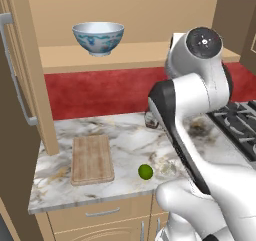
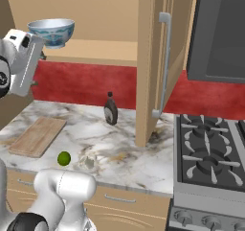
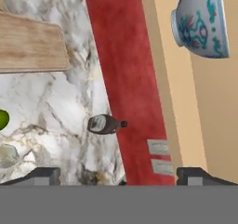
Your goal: Open the cabinet. Place the bowl and condiment on the counter. Then place the lime and garlic on the cutting board.
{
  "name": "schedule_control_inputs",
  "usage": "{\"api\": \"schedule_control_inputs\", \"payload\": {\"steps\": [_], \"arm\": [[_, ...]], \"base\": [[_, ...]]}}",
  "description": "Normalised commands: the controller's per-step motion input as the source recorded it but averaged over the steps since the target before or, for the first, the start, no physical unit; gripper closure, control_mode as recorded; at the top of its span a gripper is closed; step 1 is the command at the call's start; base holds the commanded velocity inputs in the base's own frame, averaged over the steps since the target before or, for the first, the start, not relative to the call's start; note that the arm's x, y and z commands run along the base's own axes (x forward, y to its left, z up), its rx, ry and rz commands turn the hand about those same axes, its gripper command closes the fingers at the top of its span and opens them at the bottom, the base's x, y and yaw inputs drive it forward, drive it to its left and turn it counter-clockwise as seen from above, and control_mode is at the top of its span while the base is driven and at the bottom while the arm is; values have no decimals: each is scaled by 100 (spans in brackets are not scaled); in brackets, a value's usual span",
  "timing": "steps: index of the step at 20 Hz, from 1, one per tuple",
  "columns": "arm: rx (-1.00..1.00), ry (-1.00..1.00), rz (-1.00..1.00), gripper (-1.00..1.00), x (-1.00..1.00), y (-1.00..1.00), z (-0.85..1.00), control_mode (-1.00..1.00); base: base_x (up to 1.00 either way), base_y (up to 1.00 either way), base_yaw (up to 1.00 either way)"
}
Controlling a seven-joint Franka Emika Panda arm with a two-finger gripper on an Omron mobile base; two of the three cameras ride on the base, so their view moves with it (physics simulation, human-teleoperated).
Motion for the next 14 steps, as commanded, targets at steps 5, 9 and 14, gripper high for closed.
{"api": "schedule_control_inputs", "payload": {"steps": [5,9,14], "arm": [[-26,-28,1,-100,14,45,47,-100],[-16,-30,6,-100,32,11,47,-100],[-4,5,0,-100,15,5,74,-100]], "base": [[0,0,0],[0,0,0],[0,0,0]]}}
